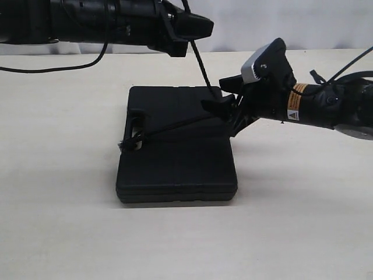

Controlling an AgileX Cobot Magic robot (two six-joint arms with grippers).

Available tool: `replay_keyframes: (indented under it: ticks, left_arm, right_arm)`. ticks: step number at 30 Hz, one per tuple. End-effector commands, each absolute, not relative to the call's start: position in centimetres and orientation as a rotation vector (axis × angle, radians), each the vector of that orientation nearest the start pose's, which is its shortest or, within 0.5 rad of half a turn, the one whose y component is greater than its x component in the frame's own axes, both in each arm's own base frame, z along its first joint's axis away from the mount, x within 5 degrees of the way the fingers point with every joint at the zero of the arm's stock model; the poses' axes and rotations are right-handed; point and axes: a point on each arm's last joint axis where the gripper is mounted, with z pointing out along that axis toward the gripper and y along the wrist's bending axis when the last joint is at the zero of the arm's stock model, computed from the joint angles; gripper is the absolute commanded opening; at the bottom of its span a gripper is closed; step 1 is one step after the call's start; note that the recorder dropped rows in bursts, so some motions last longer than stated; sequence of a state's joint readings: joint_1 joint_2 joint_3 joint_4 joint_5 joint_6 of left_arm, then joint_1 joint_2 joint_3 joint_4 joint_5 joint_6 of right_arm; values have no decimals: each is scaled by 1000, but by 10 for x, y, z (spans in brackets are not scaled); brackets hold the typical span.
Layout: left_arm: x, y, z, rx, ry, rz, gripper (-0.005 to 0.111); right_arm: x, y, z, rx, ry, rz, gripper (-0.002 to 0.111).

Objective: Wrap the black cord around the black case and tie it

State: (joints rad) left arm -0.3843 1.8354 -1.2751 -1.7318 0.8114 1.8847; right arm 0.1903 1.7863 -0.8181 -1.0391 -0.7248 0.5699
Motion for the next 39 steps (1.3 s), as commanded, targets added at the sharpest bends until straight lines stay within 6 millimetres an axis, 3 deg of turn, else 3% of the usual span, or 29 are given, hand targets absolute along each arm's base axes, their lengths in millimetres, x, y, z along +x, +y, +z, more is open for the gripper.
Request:
replay_keyframes:
  ticks: [1, 2, 6, 10, 13, 15, 18, 20, 24, 27, 29, 31, 32, 33, 35, 39]
  left_arm:
    - [344, -214, 277, 1036, 1577, -990, 0]
    - [342, -215, 277, 1056, 1571, -995, 0]
    - [341, -215, 276, 1083, 1564, -1000, 0]
    - [339, -214, 268, 1195, 1583, -924, 5]
    - [338, -209, 257, 1346, 1605, -793, 31]
    - [338, -209, 257, 1351, 1605, -790, 48]
    - [339, -208, 256, 1366, 1608, -765, 59]
    - [337, -206, 250, 1471, 1604, -701, 61]
    - [335, -210, 218, 1646, 1620, -706, 61]
    - [328, -230, 191, 1796, 1549, -690, 61]
    - [331, -244, 172, 1821, 1549, -556, 57]
    - [333, -253, 157, 1844, 1568, -428, 42]
    - [333, -255, 151, 1859, 1576, -401, 30]
    - [333, -256, 149, 1860, 1577, -396, 14]
    - [336, -255, 149, 1843, 1595, -351, 0]
    - [347, -245, 147, 1731, 1753, -192, 0]
  right_arm:
    - [329, 115, 182, -849, 1745, 504, 44]
    - [328, 115, 182, -868, 1743, 503, 31]
    - [328, 115, 181, -874, 1750, 495, 4]
    - [333, 109, 179, -780, 1808, 459, 4]
    - [339, 99, 175, -649, 1899, 367, 4]
    - [341, 95, 173, -591, 1942, 328, 4]
    - [343, 89, 170, -522, 1987, 291, 4]
    - [344, 84, 168, -429, 2034, 257, 4]
    - [345, 81, 167, -366, 2060, 246, 4]
    - [345, 81, 167, -362, 2061, 249, 4]
    - [345, 81, 167, -362, 2057, 250, 4]
    - [345, 81, 167, -362, 2055, 252, 4]
    - [345, 81, 168, -363, 2047, 256, 4]
    - [346, 82, 169, -363, 2038, 260, 4]
    - [346, 82, 169, -359, 2035, 265, 4]
    - [341, 80, 193, -295, 1985, 292, 4]
